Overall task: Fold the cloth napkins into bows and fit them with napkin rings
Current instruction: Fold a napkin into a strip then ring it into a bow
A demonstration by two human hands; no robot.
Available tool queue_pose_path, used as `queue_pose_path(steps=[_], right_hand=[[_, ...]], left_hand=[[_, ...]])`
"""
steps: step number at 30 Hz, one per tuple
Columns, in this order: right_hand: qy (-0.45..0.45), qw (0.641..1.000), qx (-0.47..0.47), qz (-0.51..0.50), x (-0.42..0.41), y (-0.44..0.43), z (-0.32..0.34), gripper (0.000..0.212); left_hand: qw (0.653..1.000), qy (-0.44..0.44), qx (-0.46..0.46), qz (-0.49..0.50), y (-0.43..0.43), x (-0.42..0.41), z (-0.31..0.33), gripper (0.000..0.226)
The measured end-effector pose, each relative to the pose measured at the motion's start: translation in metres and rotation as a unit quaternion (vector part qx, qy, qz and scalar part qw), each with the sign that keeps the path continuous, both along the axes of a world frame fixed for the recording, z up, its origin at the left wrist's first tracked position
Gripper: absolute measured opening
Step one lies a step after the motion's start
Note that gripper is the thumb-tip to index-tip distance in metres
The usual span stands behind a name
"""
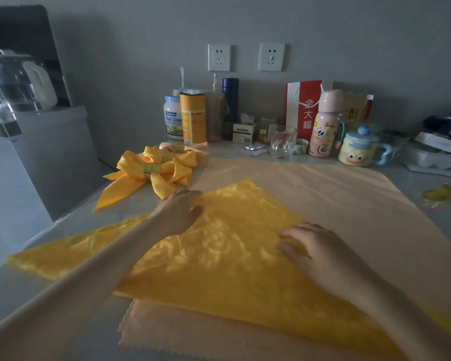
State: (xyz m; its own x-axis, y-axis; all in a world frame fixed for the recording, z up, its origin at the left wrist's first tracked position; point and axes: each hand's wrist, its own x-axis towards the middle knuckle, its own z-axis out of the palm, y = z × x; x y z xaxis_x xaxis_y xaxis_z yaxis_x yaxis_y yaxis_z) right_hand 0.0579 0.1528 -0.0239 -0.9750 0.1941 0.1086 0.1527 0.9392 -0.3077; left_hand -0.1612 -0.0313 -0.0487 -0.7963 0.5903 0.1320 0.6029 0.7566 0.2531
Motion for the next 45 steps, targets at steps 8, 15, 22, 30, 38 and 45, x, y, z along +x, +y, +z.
queue_pose_path(steps=[8,15,22,30,38,45], right_hand=[[-0.113,0.966,-0.199,-0.122,0.011,0.068,0.005,0.04],[0.013,0.976,-0.095,-0.193,0.011,0.085,0.002,0.042],[0.011,0.974,-0.081,-0.21,0.009,0.092,-0.006,0.033],[0.048,0.973,-0.059,-0.217,0.011,0.089,-0.009,0.028],[0.003,0.972,-0.105,-0.211,0.016,0.092,0.003,0.018],[-0.043,0.965,-0.17,-0.194,0.02,0.092,0.003,0.013]], left_hand=[[0.986,-0.149,-0.061,0.035,0.0,0.0,0.036,0.047],[0.965,-0.247,-0.047,0.073,-0.002,-0.003,0.051,0.036],[0.972,-0.197,0.068,0.11,0.014,-0.002,0.025,0.04],[0.976,-0.128,0.088,0.155,0.02,-0.003,0.012,0.043],[0.974,-0.202,0.009,0.107,0.022,0.0,0.029,0.041],[0.985,-0.122,-0.058,0.108,0.035,0.008,0.031,0.048]])
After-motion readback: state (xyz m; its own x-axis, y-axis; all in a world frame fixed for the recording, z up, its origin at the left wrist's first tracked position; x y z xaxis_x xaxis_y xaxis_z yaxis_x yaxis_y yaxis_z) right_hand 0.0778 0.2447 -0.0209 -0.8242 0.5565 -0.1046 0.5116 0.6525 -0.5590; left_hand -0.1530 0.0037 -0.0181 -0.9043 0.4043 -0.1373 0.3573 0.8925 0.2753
